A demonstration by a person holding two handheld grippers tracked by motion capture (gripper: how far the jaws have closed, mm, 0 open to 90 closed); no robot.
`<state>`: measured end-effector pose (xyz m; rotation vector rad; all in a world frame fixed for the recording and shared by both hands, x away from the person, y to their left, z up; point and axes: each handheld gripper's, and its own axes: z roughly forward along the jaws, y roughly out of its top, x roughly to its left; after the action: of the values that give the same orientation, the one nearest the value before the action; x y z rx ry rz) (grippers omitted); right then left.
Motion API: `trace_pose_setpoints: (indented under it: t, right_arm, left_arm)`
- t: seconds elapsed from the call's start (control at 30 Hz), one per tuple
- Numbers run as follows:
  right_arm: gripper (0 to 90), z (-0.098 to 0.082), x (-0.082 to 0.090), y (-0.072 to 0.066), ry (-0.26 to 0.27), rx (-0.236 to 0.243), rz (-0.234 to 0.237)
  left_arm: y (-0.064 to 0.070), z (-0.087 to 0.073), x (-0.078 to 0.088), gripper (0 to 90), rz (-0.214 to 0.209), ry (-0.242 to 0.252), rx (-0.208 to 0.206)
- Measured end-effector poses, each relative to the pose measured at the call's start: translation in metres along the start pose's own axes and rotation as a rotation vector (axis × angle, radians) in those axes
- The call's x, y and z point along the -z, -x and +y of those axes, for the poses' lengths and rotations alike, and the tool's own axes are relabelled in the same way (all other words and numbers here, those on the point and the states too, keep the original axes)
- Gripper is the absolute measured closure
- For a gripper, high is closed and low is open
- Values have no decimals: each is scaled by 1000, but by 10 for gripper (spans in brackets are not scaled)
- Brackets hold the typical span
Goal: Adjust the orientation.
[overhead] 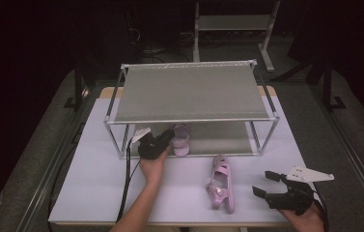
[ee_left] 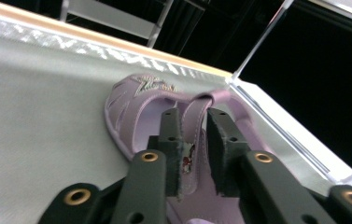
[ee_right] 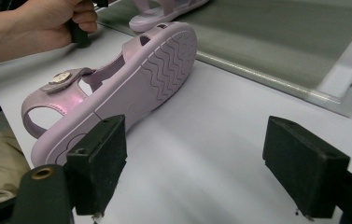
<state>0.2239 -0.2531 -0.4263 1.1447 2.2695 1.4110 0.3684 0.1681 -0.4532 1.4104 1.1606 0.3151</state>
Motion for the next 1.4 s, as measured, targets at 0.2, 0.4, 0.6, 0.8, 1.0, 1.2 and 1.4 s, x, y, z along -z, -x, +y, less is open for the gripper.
trace_pose_setpoints:
  t: [0.2,0.4,0.6,0.8,1.0,1.2,1.4]
  right_arm:
    - [212,0,0,-1,-1,2,0]
    - [213,1,-1,-2,1,4,1]
    - [220,1,0,-4,11,12,0]
    - [241,1,1,-4,25,12,9]
    - [275,3,-1,-8,25,20,32]
    - [310,6,-1,-11,38,15,65]
    - [346,12,0,-17,72,10,95]
  left_arm:
    - [1,3,5,669,1,7,6]
    - [4,4,15,625,-34,-23,-8]
    - [10,3,20,569,-49,-27,-31]
    - [13,-5,34,550,-61,-25,-39]
    - [15,-7,46,532,-70,-59,-46]
    - [19,-7,59,507,-90,-90,-69]
    - [22,-8,71,469,-112,-120,-96]
